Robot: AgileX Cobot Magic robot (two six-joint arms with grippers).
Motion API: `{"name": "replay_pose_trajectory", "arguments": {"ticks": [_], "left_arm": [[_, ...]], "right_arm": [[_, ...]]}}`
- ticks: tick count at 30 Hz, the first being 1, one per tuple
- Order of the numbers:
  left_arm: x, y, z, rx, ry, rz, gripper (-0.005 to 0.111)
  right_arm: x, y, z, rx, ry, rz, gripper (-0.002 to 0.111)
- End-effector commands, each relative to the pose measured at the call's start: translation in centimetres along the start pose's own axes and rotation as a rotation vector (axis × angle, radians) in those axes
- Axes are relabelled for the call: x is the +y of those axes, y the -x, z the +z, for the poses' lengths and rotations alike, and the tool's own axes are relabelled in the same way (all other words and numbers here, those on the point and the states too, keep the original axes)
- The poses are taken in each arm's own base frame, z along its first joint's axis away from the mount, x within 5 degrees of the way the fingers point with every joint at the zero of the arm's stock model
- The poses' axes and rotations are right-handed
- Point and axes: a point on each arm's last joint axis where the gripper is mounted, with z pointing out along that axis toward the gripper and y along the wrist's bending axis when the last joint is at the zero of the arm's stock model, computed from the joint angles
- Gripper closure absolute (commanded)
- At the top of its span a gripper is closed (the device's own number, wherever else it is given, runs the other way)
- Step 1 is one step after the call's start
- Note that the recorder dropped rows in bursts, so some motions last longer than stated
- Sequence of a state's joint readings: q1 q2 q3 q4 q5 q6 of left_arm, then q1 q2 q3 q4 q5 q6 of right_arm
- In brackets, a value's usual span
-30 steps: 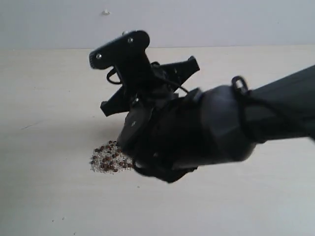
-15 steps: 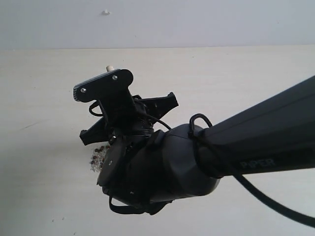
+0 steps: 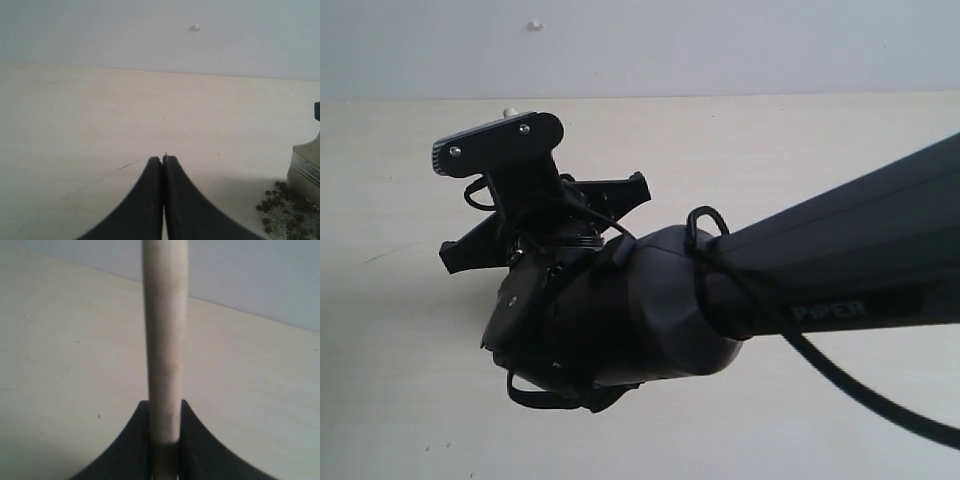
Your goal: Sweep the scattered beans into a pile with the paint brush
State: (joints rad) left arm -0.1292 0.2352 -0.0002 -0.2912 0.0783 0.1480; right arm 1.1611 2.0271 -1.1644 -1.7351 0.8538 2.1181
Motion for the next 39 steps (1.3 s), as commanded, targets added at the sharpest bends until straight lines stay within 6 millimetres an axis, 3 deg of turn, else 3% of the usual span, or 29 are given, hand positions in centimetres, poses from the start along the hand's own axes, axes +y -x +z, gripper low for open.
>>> {"name": "replay_pose_trajectory", "arguments": {"ticks": [1,7,11,15,19,22,27,31,39], "left_arm": [[0.0,0.0,0.0,-0.003,0.002,0.004,0.107],[0.0,0.0,0.0,-0.003,0.002,0.004,0.107],[0.0,0.0,0.0,-0.003,0.002,0.004,0.107],[0.0,0.0,0.0,-0.003,0.002,0.004,0.107],[0.0,0.0,0.0,-0.003,0.002,0.004,0.107],[0.0,0.0,0.0,-0.003,0.002,0.004,0.107],[0.0,0.0,0.0,-0.003,0.002,0.004,0.107],[0.0,0.0,0.0,-0.003,0.002,0.004,0.107],[0.0,0.0,0.0,-0.003,0.002,0.004,0.107]], "right_arm": [[-0.8,2.3,-1.1,-0.045,-0.022,0.029,0.108],[-2.7,5.5,-3.5,-0.023,-0.04,0.006,0.108],[-4.1,7.0,-5.2,0.07,0.005,-0.171,0.108],[-7.5,7.7,-5.0,0.277,0.106,-0.148,0.108],[-12.5,8.1,-3.4,0.442,0.225,-0.066,0.108],[-16.1,7.0,-1.9,0.607,0.297,0.026,0.108],[-19.0,4.6,-0.2,0.85,0.545,0.273,0.108],[-19.7,3.2,2.2,0.858,0.589,0.429,0.108],[-17.9,-1.6,6.2,0.956,0.638,0.553,0.108]]}}
